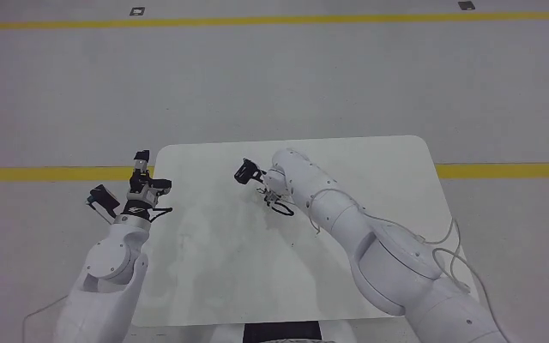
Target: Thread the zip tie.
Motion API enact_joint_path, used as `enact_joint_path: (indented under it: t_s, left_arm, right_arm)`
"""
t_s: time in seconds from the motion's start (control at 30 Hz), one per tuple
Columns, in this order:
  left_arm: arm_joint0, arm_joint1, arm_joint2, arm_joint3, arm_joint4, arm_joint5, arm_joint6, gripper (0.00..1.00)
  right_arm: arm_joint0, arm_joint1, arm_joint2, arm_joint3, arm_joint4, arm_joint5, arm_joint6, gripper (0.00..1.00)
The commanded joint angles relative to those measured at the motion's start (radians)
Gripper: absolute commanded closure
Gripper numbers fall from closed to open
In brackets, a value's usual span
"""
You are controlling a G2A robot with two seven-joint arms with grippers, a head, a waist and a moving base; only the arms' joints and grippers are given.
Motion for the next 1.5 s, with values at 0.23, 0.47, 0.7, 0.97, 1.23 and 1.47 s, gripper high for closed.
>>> enact_joint_path:
  t_s: [0.23,0.47,0.7,0.97,1.23,1.47]
  left_arm:
    - [0.000,0.000,0.000,0.000,0.000,0.000,0.000,0.00]
    - [0.000,0.000,0.000,0.000,0.000,0.000,0.000,0.00]
    - [0.000,0.000,0.000,0.000,0.000,0.000,0.000,0.00]
    - [0.000,0.000,0.000,0.000,0.000,0.000,0.000,0.00]
    - [0.000,0.000,0.000,0.000,0.000,0.000,0.000,0.00]
    - [0.000,0.000,0.000,0.000,0.000,0.000,0.000,0.00]
  right_arm:
    - [-0.009,-0.001,0.009,-0.001,-0.013,0.008,-0.002,0.93]
    - [-0.011,-0.005,0.014,0.007,-0.023,0.017,-0.003,1.00]
    - [0.003,-0.001,0.030,0.007,-0.027,0.017,0.006,1.00]
    - [0.013,0.035,0.062,-0.069,-0.005,-0.012,0.015,1.00]
    - [-0.012,0.125,0.133,-0.227,0.099,-0.012,0.029,1.00]
    - [-0.102,0.230,0.299,-0.393,0.318,-0.012,0.029,1.00]
